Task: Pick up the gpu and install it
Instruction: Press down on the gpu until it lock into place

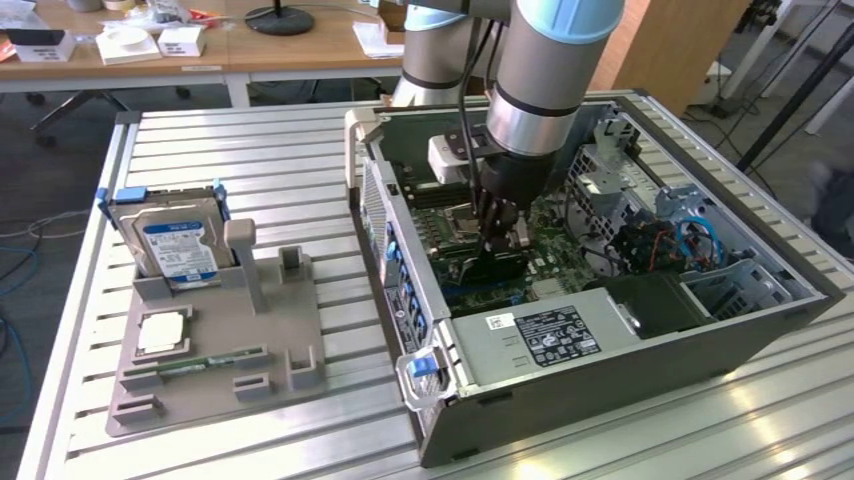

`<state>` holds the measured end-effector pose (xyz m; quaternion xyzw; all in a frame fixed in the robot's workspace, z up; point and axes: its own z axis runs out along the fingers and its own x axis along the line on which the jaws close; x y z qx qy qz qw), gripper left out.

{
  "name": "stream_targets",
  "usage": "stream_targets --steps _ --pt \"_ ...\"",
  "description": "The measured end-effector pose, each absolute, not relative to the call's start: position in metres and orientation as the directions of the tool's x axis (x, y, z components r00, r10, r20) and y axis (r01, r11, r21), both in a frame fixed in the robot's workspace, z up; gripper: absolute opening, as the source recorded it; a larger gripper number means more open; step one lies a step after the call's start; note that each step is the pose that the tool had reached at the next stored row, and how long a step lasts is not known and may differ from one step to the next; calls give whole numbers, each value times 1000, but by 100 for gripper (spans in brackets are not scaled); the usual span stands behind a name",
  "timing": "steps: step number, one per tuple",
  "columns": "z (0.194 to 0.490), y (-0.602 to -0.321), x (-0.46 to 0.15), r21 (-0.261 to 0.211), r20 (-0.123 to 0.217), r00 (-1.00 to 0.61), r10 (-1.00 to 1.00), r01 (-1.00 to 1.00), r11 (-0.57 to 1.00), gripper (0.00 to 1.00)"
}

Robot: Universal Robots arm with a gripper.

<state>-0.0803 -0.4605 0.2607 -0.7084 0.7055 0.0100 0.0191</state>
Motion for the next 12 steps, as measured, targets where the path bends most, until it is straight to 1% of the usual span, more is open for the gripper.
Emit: stream_targets --steps 12 --pt "260 -461 -80 -13 -41 4 -999 -1000 -4 10"
